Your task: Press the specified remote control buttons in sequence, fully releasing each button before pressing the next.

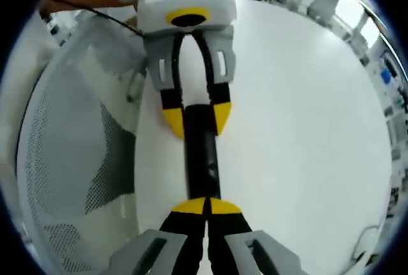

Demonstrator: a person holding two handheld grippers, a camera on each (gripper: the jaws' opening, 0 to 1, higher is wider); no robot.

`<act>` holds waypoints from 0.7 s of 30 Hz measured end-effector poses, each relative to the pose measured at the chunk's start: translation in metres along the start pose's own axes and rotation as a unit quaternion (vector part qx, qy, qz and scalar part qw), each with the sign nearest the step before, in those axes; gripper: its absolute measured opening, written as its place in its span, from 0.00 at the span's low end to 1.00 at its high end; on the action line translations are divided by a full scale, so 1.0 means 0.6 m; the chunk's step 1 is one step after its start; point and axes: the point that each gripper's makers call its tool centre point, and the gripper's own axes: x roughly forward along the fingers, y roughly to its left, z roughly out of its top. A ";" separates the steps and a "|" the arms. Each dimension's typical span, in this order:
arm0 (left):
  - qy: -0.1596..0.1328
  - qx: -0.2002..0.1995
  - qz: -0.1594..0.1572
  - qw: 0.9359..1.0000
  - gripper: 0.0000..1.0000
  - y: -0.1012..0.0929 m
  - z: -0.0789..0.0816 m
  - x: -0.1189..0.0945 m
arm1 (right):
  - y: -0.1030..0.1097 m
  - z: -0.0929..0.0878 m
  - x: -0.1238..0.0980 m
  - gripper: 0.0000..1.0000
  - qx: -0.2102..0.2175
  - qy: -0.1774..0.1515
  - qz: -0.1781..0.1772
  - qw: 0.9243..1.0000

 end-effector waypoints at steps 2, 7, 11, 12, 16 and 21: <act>0.000 0.000 0.000 1.000 0.25 0.000 0.000 0.000 | 0.000 0.000 0.004 0.00 -0.007 0.003 0.002 1.000; -0.001 0.000 0.000 1.000 0.25 -0.001 0.000 -0.001 | 0.008 0.004 0.015 0.00 -0.015 0.008 0.009 1.000; -0.004 -0.002 0.001 1.000 0.25 -0.001 0.001 -0.001 | 0.011 0.003 0.029 0.00 -0.018 0.012 0.016 1.000; -0.004 -0.002 0.002 1.000 0.25 -0.001 0.001 -0.001 | 0.011 0.002 0.032 0.00 -0.019 0.014 0.016 1.000; -0.005 -0.003 0.002 1.000 0.25 -0.001 0.001 -0.002 | 0.007 0.001 0.041 0.00 -0.023 0.018 0.017 0.999; -0.007 -0.004 0.002 1.000 0.25 -0.001 0.001 -0.002 | 0.000 0.000 0.048 0.00 -0.026 0.022 0.011 0.999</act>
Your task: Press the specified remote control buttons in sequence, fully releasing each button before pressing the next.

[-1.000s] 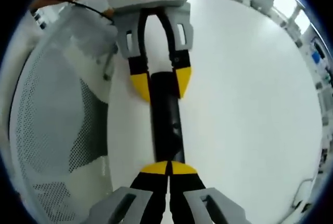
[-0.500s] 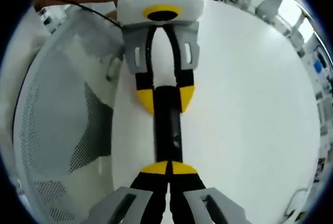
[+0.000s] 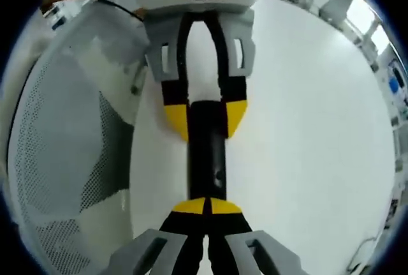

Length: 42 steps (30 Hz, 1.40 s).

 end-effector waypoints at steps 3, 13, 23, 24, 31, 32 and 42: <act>0.000 0.000 -0.001 1.000 0.25 0.001 0.000 0.000 | 0.000 0.001 0.001 0.00 -0.001 0.002 0.001 1.000; 0.000 0.000 -0.003 1.000 0.25 0.003 -0.001 0.001 | -0.001 0.002 0.003 0.00 0.010 0.011 0.012 1.000; 0.002 0.002 -0.003 1.000 0.25 0.002 0.000 0.003 | -0.002 0.003 0.007 0.00 0.001 0.042 0.018 0.999; 0.001 0.002 -0.003 1.000 0.25 0.002 0.000 0.003 | -0.002 0.003 0.007 0.00 0.001 0.044 0.018 0.999; 0.000 0.001 0.001 1.000 0.25 0.002 0.000 0.003 | -0.004 0.002 0.005 0.00 0.012 0.042 0.010 0.999; 0.000 0.001 0.001 1.000 0.25 0.003 0.000 0.003 | -0.005 0.001 0.005 0.00 0.016 0.038 0.010 0.999; -0.005 -0.002 -0.002 1.000 0.25 0.002 0.000 0.003 | 0.002 0.001 -0.002 0.00 0.039 -0.010 0.001 0.999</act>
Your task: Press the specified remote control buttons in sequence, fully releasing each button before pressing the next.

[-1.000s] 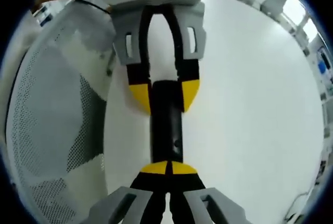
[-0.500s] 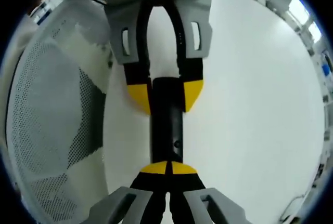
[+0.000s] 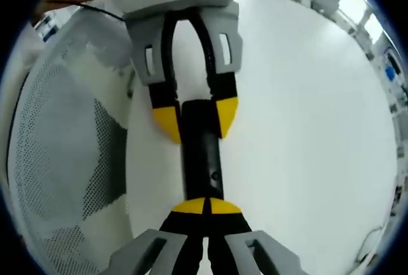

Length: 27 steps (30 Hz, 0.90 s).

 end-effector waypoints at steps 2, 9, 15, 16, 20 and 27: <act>0.000 0.000 -0.001 1.000 0.25 0.000 0.000 0.000 | 0.001 0.001 0.000 0.00 0.000 -0.004 0.000 1.000; 0.001 0.001 -0.004 1.000 0.25 -0.001 0.000 0.000 | -0.003 -0.001 -0.001 0.00 -0.011 -0.009 0.006 1.000; 0.000 0.001 -0.004 1.000 0.25 -0.001 0.001 0.000 | -0.009 0.002 -0.010 0.00 -0.021 -0.016 0.007 1.000; 0.000 0.001 -0.004 1.000 0.25 -0.001 0.001 0.000 | -0.009 0.008 -0.013 0.00 -0.028 -0.023 0.008 0.999; 0.000 0.001 -0.005 1.000 0.25 0.000 0.001 0.001 | -0.007 0.024 -0.024 0.00 -0.050 -0.036 0.008 0.998; -0.002 0.000 -0.006 1.000 0.25 0.000 0.001 0.000 | -0.014 0.034 -0.029 0.00 -0.062 -0.037 0.006 0.997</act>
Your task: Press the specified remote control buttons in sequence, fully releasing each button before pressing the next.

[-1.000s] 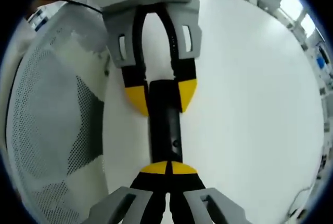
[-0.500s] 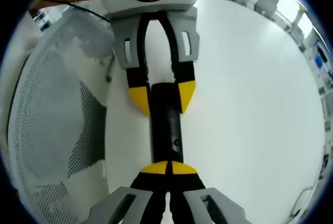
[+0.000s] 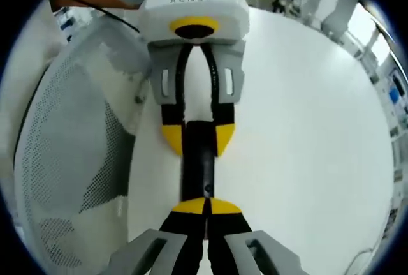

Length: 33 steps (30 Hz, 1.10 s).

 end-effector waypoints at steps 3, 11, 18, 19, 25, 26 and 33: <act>0.000 0.001 0.000 1.000 0.25 0.000 0.000 0.000 | -0.002 0.002 0.004 0.00 -0.002 0.001 0.003 1.000; 0.004 0.005 0.001 1.000 0.25 0.000 0.000 0.000 | 0.002 0.007 0.022 0.00 -0.011 0.008 0.014 1.000; 0.004 0.006 0.000 1.000 0.25 -0.001 0.000 -0.001 | 0.004 0.006 0.031 0.00 -0.010 0.012 0.019 1.000; 0.004 0.006 0.000 1.000 0.25 -0.001 0.000 -0.001 | 0.004 0.007 0.031 0.00 -0.009 0.011 0.020 1.000; 0.002 0.006 0.001 1.000 0.25 0.000 -0.001 0.000 | 0.000 0.010 0.035 0.00 -0.008 0.013 0.023 1.000; 0.002 0.005 0.001 1.000 0.25 0.000 -0.001 0.000 | -0.001 0.008 0.037 0.00 -0.009 0.017 0.025 1.000; 0.002 0.006 0.001 1.000 0.25 0.000 -0.001 -0.001 | 0.000 0.006 0.040 0.00 -0.008 0.030 0.041 0.999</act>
